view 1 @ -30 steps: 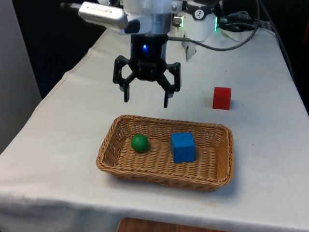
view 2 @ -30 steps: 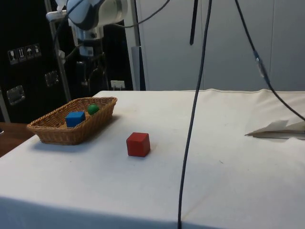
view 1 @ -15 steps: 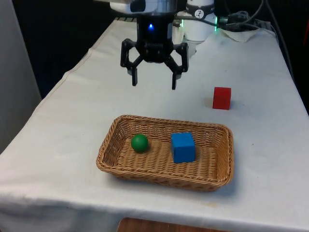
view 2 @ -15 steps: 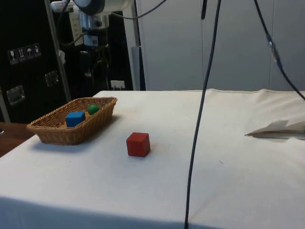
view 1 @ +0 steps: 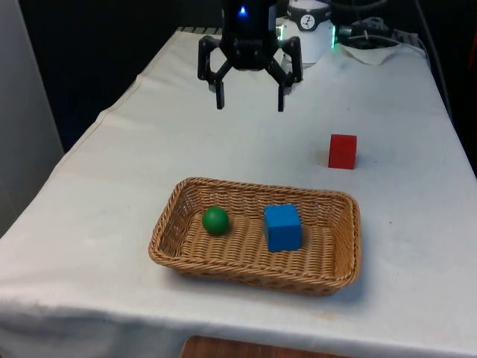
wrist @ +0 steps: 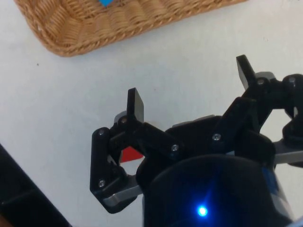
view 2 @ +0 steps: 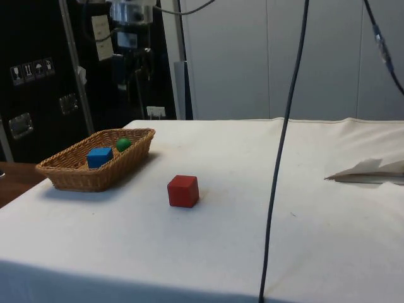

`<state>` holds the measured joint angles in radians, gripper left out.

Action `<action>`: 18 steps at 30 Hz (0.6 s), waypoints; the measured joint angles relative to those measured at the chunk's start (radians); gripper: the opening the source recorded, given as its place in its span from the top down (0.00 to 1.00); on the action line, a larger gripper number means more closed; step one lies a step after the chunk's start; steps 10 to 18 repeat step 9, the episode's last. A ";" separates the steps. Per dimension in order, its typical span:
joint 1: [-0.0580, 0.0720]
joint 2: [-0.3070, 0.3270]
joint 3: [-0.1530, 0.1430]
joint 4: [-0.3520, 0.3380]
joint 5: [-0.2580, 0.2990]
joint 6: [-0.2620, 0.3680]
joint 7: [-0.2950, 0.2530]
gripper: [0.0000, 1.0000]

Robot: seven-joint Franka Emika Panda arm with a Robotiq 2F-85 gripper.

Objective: Place all non-red objects into the basket.

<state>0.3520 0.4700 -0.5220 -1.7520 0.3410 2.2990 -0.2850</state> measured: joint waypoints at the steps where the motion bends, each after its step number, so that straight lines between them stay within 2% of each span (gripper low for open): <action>1: 0.000 0.000 0.000 0.000 0.000 0.000 0.000 0.00; 8: 0.008 -0.074 0.004 -0.073 -0.019 0.004 0.002 0.00; 18: 0.008 -0.074 0.004 -0.073 -0.019 0.004 0.002 0.00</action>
